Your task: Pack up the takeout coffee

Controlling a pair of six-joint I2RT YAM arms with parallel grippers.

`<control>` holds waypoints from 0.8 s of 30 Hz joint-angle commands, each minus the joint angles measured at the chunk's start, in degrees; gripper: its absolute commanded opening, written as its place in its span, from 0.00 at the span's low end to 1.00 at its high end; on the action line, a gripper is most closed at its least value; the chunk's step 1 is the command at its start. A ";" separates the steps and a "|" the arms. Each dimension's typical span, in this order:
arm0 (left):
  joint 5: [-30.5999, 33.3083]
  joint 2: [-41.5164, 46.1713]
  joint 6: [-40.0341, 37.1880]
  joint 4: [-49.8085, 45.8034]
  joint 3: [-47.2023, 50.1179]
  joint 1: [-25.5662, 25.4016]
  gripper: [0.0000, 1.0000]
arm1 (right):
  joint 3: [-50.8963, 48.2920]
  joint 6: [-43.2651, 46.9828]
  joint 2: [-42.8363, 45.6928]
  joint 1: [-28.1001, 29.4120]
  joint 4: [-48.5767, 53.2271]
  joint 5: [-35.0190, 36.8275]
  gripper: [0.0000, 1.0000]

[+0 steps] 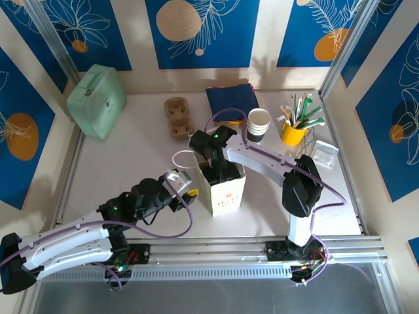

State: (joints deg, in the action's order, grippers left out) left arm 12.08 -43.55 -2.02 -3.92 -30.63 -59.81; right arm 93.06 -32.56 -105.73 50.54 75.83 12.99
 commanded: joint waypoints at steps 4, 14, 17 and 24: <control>0.55 1.10 -0.63 -0.29 -0.83 -0.38 0.66 | -2.55 -0.49 -1.06 -0.01 -2.83 -1.90 0.73; 0.77 2.54 -0.35 -1.04 -0.44 -0.38 0.66 | -4.38 -0.98 -1.58 0.34 -4.66 -2.37 0.73; 0.84 2.84 -0.29 -1.18 -0.46 -0.39 0.66 | -3.59 -1.02 -1.52 0.42 -4.16 -2.08 0.73; 0.81 3.37 -0.02 -1.60 -0.30 -0.38 0.66 | -1.32 -1.28 -0.05 0.52 -2.29 -1.14 0.76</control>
State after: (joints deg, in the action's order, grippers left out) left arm 12.14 -40.97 -2.00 -5.19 -30.63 -59.81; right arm 91.50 -32.82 -104.71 50.65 74.59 13.04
